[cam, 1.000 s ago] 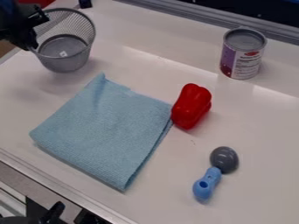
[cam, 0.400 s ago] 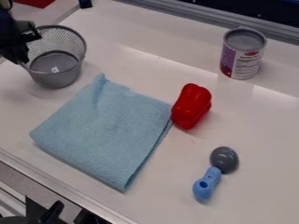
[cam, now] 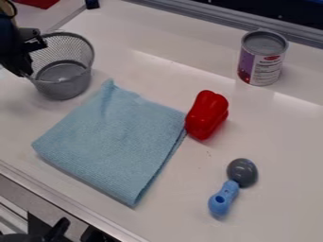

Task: Move the grey basket beside left side of the blue cloth

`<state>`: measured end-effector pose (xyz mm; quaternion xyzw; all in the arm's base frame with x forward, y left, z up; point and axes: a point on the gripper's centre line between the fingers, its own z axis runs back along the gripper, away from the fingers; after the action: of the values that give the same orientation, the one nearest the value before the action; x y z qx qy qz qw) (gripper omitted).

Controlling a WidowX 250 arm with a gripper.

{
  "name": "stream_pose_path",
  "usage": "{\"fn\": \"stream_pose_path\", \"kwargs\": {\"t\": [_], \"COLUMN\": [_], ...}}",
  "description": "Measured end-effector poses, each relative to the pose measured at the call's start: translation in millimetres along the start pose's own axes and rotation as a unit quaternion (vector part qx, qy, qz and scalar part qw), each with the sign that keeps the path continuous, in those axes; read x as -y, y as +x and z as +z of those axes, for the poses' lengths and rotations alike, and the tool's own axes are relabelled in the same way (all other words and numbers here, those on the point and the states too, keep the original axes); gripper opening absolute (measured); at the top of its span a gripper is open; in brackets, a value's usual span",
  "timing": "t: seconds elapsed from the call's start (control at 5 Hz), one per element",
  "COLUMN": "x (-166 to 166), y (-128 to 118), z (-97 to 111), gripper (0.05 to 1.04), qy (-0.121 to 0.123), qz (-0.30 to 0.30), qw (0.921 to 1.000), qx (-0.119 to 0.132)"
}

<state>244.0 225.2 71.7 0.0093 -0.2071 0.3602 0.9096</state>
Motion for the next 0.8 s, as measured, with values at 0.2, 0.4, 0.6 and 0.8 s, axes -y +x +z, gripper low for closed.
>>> {"fn": "stream_pose_path", "kwargs": {"t": [0.2,0.4,0.6,0.8], "x": [0.7,7.9,10.9,15.3], "y": [1.4,-1.8,1.0,4.2], "z": [-0.6,-1.1,-1.8,10.8], "gripper": [0.078,0.227,0.473,0.773], "qy": [0.015,0.021,0.031,0.028], "qz": [-0.003,-0.022,-0.028,-0.022], "qw": [0.9999,0.9995,0.9991,0.9993], "qx": [0.003,-0.011,-0.002,0.009]}}
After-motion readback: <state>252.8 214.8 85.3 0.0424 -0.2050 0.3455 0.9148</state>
